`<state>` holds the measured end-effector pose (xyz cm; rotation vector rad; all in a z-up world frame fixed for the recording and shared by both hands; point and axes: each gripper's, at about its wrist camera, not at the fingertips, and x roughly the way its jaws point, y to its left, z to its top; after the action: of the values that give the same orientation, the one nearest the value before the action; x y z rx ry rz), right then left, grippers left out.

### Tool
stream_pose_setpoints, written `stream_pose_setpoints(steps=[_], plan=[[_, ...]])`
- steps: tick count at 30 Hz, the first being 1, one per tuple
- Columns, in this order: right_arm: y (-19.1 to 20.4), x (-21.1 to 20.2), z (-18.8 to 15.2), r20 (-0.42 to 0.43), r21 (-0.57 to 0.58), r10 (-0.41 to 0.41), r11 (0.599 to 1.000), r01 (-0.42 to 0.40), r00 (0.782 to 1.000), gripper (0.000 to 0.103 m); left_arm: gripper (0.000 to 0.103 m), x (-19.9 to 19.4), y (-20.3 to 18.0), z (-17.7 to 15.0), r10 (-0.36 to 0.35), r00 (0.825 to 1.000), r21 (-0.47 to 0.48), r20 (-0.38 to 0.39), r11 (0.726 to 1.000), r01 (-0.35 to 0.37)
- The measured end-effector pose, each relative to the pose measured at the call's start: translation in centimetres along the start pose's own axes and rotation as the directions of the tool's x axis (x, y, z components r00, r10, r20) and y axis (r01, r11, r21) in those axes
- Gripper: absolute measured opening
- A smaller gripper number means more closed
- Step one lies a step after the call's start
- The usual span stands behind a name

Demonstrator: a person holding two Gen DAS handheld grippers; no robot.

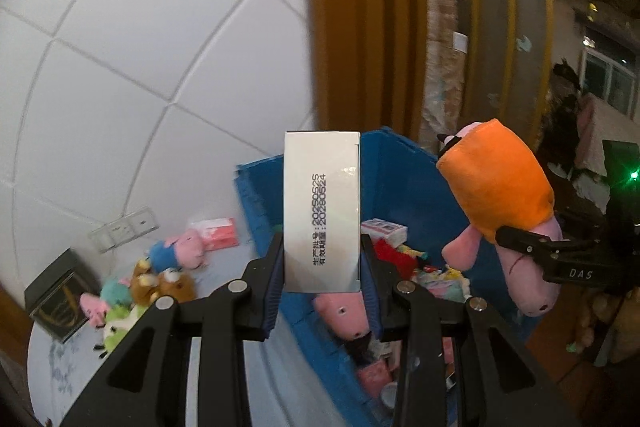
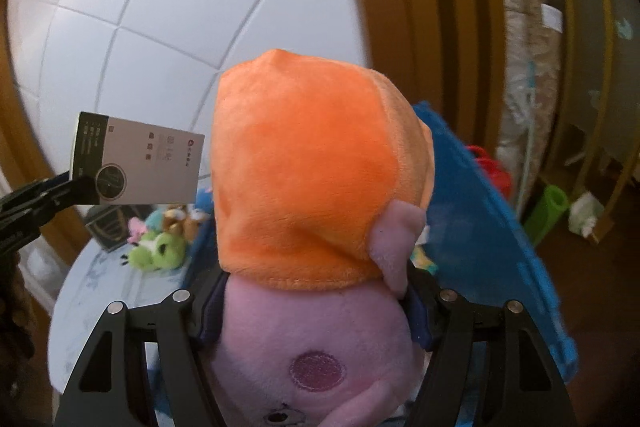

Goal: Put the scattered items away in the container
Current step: 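Carry the white box with left tool while right tool carries the pig over the crate, then open both tools to drop the box and pig into the crate, then move both tools back over the remaining toys on the table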

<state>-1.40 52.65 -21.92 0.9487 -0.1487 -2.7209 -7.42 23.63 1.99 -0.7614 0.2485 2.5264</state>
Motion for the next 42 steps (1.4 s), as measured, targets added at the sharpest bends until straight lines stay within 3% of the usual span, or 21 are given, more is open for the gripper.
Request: stream_pose_setpoints(steps=[7, 15, 17, 18, 19, 28, 30, 38, 42], plan=[[-4.0, 1.0, -0.6, -0.037, 0.045, -0.077, 0.996, 0.078, 0.996, 0.071, 0.033, 2.8, -3.1, 2.3, -0.06, 0.998, 0.046, -0.011, 0.997, 0.06], [-5.8, 2.1, -0.3, -0.045, 0.064, -0.087, 0.994, 0.09, 0.995, 0.074, 0.034, 5.3, -3.7, 4.4, -0.106, 0.994, 0.029, -0.004, 0.994, 0.107], [-6.0, 2.2, -0.1, -0.024, 0.08, -0.089, 0.993, 0.091, 0.996, 0.095, 0.042, 5.8, -3.6, 4.9, -0.132, 0.991, 0.018, -0.026, 0.991, 0.133], [-6.1, 2.3, 0.1, -0.015, 0.086, -0.095, 0.992, 0.095, 0.995, 0.103, 0.063, 5.9, -3.4, 5.0, -0.115, 0.993, 0.012, -0.023, 0.993, 0.115], [-6.0, 2.3, 0.3, -0.006, 0.088, -0.094, 0.992, 0.095, 0.996, 0.103, 0.081, 5.8, -3.1, 4.9, -0.106, 0.994, 0.003, -0.016, 0.994, 0.106], [-4.4, 2.9, 0.4, -0.018, 0.074, -0.058, 0.995, 0.059, 0.998, 0.103, 0.081, 6.0, 0.1, 1.5, -0.104, 0.991, -0.023, -0.088, 0.995, 0.102], [-4.0, 3.1, 0.4, -0.031, 0.084, 0.0, 0.997, 0.002, 1.0, 0.103, 0.081, 6.0, 1.2, 0.3, -0.091, 0.99, -0.043, -0.107, 0.995, 0.086], [0.9, 2.3, 0.1, -0.034, 0.006, 0.035, 0.999, -0.035, 0.999, 0.103, 0.081, 3.6, 6.5, -3.9, -0.066, 0.99, -0.143, -0.121, 0.989, 0.049], [3.8, 2.3, -0.1, -0.038, -0.001, 0.088, 0.996, -0.088, 0.995, 0.103, 0.081, 1.7, 10.4, -6.7, -0.024, 0.991, -0.195, -0.135, 0.981, -0.003]])
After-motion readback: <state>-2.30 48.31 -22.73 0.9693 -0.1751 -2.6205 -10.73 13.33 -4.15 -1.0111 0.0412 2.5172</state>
